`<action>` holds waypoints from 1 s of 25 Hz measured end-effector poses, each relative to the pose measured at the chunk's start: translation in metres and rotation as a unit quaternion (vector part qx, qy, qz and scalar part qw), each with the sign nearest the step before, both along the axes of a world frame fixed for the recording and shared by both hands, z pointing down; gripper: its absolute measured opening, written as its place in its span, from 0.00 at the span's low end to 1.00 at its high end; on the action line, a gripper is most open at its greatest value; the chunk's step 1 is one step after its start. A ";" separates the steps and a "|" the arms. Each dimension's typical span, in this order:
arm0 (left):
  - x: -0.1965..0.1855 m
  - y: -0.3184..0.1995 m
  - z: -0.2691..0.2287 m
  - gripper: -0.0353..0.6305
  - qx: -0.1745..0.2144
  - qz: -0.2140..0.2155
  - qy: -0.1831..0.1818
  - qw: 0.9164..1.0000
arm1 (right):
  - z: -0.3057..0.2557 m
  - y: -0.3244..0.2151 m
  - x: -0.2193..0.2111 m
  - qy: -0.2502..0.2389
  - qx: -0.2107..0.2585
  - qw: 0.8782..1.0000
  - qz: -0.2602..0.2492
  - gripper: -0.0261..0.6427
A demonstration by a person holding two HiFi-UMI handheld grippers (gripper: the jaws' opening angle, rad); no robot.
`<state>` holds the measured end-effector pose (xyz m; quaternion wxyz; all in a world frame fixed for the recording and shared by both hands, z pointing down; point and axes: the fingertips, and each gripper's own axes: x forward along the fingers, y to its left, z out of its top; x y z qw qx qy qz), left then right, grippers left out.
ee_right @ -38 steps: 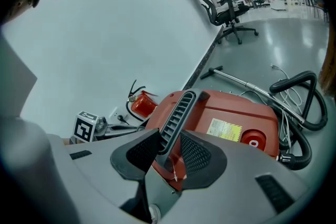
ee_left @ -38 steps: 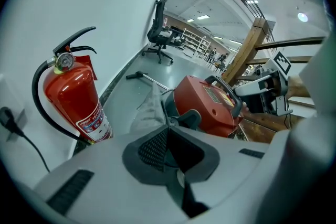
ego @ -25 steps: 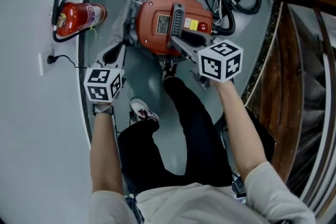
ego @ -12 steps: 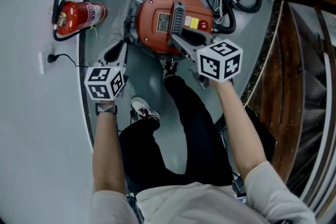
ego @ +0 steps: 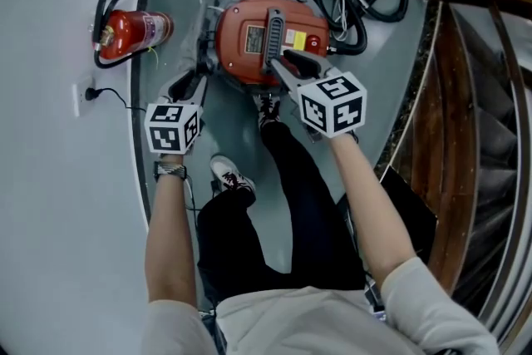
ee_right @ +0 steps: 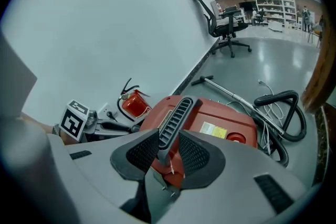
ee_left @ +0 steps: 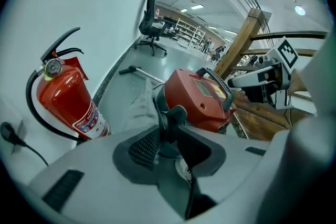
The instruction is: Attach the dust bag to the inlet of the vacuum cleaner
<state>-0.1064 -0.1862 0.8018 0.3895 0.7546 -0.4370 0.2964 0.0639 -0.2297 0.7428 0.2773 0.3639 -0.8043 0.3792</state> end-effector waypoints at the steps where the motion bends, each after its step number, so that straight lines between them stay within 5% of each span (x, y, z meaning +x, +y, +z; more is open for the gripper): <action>1: -0.001 0.001 -0.003 0.22 -0.003 0.004 -0.003 1.000 | -0.004 0.001 0.001 -0.003 -0.001 1.000 0.002 0.23; 7: -0.006 0.001 -0.038 0.22 0.000 0.017 -0.017 1.000 | -0.039 0.009 0.004 0.003 0.008 1.000 -0.020 0.23; 19: 0.003 -0.013 -0.177 0.06 0.066 0.046 -0.032 0.996 | -0.160 0.015 0.019 0.032 0.078 0.995 -0.055 0.09; 25: 0.023 -0.004 -0.259 0.06 0.122 0.106 -0.062 0.985 | -0.234 0.020 0.024 0.041 0.133 0.987 -0.076 0.08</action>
